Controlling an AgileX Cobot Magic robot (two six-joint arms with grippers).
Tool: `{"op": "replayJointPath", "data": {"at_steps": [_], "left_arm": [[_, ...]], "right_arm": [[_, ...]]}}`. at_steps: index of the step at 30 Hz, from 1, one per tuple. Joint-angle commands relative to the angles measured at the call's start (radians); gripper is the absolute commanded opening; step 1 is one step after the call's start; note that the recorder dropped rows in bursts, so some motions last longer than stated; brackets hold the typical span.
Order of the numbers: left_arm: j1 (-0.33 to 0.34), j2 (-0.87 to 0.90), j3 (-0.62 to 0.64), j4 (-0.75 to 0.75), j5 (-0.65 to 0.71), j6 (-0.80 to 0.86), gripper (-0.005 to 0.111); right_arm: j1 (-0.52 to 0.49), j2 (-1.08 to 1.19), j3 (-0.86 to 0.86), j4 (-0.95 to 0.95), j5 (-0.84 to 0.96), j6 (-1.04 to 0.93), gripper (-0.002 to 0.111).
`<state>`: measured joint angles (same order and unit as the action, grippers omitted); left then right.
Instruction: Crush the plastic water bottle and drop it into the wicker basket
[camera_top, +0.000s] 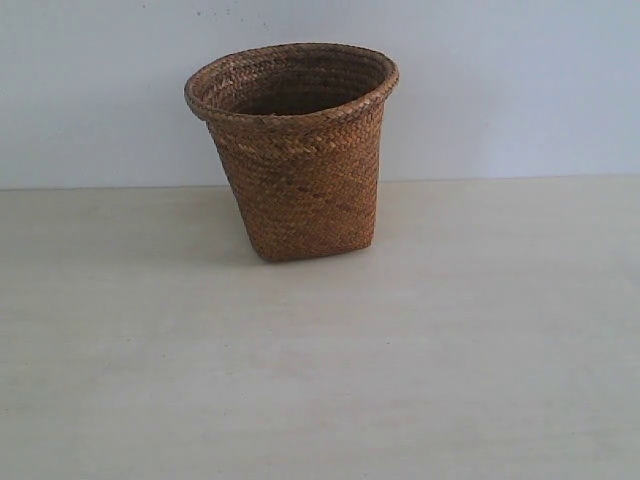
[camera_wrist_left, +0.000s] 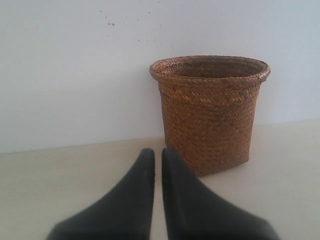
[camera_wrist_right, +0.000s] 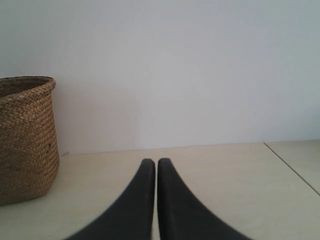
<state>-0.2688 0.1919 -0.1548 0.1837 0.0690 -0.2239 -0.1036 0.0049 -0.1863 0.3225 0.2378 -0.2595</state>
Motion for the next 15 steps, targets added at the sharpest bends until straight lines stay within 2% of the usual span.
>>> {"op": "replayJointPath", "data": {"at_steps": [1,11,15], "left_arm": [[0.004,-0.002,0.004,-0.008,-0.016,-0.008,0.004],[0.004,-0.002,0.006,-0.012,-0.016,-0.008,0.004],[0.004,-0.005,0.029,-0.083,-0.016,0.101,0.004]], "right_arm": [[-0.002,-0.005,0.006,0.001,-0.001,-0.002,0.0],[-0.002,-0.005,0.006,0.001,-0.001,-0.002,0.0],[-0.002,-0.005,0.006,0.001,-0.001,-0.002,0.0]]}}
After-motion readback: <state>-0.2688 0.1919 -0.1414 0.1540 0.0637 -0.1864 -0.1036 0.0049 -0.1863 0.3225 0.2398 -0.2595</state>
